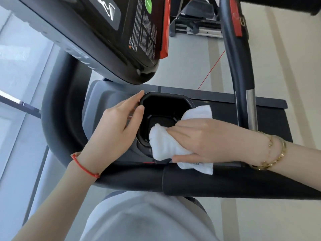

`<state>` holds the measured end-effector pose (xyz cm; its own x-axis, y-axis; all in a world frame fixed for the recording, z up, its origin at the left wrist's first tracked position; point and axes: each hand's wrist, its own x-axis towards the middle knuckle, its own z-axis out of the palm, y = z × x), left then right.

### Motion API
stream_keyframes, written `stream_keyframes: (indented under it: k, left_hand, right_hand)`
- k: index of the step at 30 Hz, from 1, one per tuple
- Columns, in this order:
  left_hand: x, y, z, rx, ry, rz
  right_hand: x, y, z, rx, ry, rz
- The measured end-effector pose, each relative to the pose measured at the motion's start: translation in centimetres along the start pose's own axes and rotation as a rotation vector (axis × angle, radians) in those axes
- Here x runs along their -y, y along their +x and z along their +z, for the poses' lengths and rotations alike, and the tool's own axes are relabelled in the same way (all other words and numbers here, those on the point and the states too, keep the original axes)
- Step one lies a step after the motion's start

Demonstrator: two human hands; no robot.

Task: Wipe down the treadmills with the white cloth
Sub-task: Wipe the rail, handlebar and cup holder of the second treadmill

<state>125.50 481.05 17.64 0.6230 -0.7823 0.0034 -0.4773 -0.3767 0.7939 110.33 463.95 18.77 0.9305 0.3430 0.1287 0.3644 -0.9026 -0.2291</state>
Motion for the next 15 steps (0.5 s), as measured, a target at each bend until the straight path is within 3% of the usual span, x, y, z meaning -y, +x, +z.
stream_keyframes:
  k: [7, 15]
  left_hand:
    - [0.6, -0.7, 0.8, -0.021, 0.046, 0.001]
    - [0.2, -1.4, 1.3, -0.03, 0.075, -0.036]
  right_hand:
    - [-4.3, 0.3, -3.4, 0.296, -0.266, -0.107]
    - [-0.7, 0.1, -2.5, 0.289, -0.001, 0.109]
